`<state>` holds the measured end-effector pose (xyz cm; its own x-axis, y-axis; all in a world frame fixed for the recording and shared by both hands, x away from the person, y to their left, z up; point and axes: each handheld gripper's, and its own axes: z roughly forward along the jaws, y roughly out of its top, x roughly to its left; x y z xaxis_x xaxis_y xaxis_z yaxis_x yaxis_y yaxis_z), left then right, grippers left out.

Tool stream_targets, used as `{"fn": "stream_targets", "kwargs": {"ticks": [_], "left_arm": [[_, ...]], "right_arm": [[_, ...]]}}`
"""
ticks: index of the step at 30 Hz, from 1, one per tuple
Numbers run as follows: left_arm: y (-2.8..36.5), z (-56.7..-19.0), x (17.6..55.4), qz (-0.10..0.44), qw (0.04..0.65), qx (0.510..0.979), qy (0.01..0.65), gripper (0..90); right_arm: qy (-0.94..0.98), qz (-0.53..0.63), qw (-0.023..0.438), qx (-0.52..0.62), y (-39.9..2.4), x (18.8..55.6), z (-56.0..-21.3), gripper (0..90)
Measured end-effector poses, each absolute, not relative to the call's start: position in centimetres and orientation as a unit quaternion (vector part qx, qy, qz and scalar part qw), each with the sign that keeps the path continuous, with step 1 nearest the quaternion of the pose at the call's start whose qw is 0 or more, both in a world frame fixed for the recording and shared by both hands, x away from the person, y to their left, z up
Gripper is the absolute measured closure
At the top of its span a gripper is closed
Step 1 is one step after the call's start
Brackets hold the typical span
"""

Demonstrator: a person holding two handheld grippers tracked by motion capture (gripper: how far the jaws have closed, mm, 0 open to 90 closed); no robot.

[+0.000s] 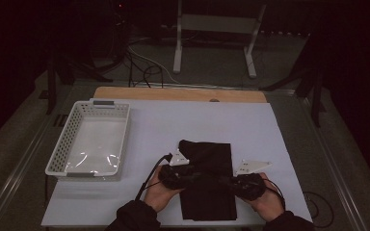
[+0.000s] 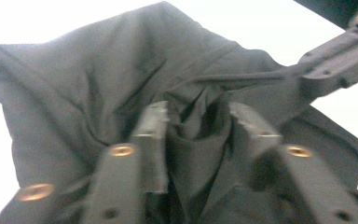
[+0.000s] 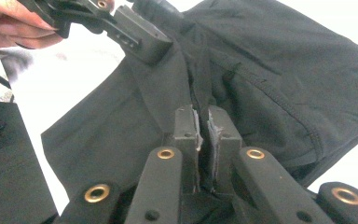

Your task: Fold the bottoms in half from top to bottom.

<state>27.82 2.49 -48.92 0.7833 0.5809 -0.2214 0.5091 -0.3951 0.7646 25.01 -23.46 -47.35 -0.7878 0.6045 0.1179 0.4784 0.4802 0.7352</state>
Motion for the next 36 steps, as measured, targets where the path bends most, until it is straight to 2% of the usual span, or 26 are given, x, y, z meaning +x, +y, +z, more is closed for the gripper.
{"fn": "stream_targets", "kwargs": {"ticks": [3, 6, 21, 25, 28, 29, 31, 33, 36], "left_arm": [[2.6, -48.5, 27.3, 0.037, 0.447, 0.839, 0.309, 80.3], [2.8, -48.2, 26.9, 0.034, 0.451, 0.841, 0.297, 84.2], [3.4, -47.9, 25.2, 0.004, 0.464, 0.841, 0.279, 84.0], [3.2, -47.9, 24.9, -0.004, 0.464, 0.843, 0.272, 81.9], [3.2, -48.1, 24.8, -0.014, 0.464, 0.844, 0.268, 75.7], [3.2, -48.1, 24.8, -0.017, 0.466, 0.844, 0.267, 68.8], [3.2, -48.0, 24.9, -0.008, 0.466, 0.841, 0.274, 52.9], [3.4, -47.9, 25.1, 0.004, 0.468, 0.837, 0.283, 43.1], [3.7, -47.7, 25.6, 0.016, 0.470, 0.830, 0.298, 33.6]], "right_arm": [[0.856, 0.402, 0.079, 0.315, -23.6, 24.8, -47.2, 84.0], [0.856, 0.405, 0.080, 0.312, -23.7, 24.7, -47.0, 84.0], [0.861, 0.407, 0.076, 0.296, -24.1, 23.4, -46.6, 83.8], [0.864, 0.405, 0.061, 0.293, -24.5, 23.1, -46.8, 83.2], [0.867, 0.403, 0.052, 0.288, -24.5, 23.0, -47.0, 82.0], [0.868, 0.405, 0.045, 0.286, -24.6, 23.0, -47.1, 74.5], [0.864, 0.408, 0.046, 0.289, -24.6, 23.1, -47.1, 64.9], [0.858, 0.415, 0.052, 0.298, -24.7, 23.2, -47.0, 55.2], [0.850, 0.423, 0.052, 0.311, -24.8, 23.4, -47.0, 47.7]]}}
